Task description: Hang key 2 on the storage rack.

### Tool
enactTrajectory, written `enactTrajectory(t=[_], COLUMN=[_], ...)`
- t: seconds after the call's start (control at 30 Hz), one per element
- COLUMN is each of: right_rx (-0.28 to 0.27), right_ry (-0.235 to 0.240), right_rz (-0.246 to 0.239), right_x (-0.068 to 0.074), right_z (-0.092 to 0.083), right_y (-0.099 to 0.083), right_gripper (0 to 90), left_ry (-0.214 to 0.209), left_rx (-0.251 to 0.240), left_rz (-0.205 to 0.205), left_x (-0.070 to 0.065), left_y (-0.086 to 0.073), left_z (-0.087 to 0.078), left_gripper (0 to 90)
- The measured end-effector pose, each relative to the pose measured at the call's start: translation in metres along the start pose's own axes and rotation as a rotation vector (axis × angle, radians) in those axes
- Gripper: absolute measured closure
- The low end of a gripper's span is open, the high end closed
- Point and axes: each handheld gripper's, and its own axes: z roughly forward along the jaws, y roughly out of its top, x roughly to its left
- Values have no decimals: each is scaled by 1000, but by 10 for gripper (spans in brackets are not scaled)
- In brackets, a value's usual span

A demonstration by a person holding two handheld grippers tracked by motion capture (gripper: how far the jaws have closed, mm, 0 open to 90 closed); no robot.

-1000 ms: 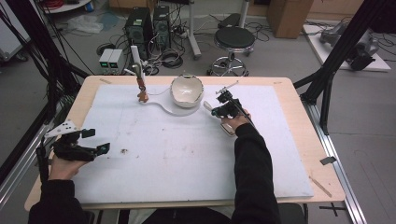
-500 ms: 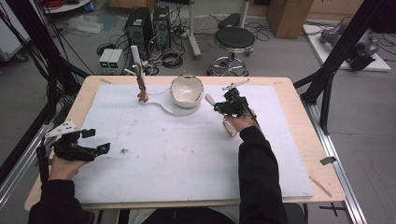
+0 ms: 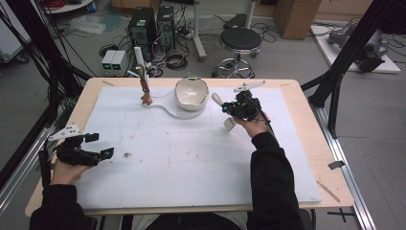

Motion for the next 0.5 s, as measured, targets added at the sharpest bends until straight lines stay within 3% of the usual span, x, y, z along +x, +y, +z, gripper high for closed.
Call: enactTrajectory(t=[0.23, 0.5], right_rx=[-64, -94], right_ry=[36, 41], right_rz=[15, -27], right_x=[6, 21], right_z=[-18, -30], right_y=[5, 12], right_gripper=[828, 827], left_ry=[-13, -16], left_rx=[23, 36], left_rz=[5, 7], left_x=[-1, -3], left_y=[-1, -1], left_z=[4, 7], left_gripper=[17, 17])
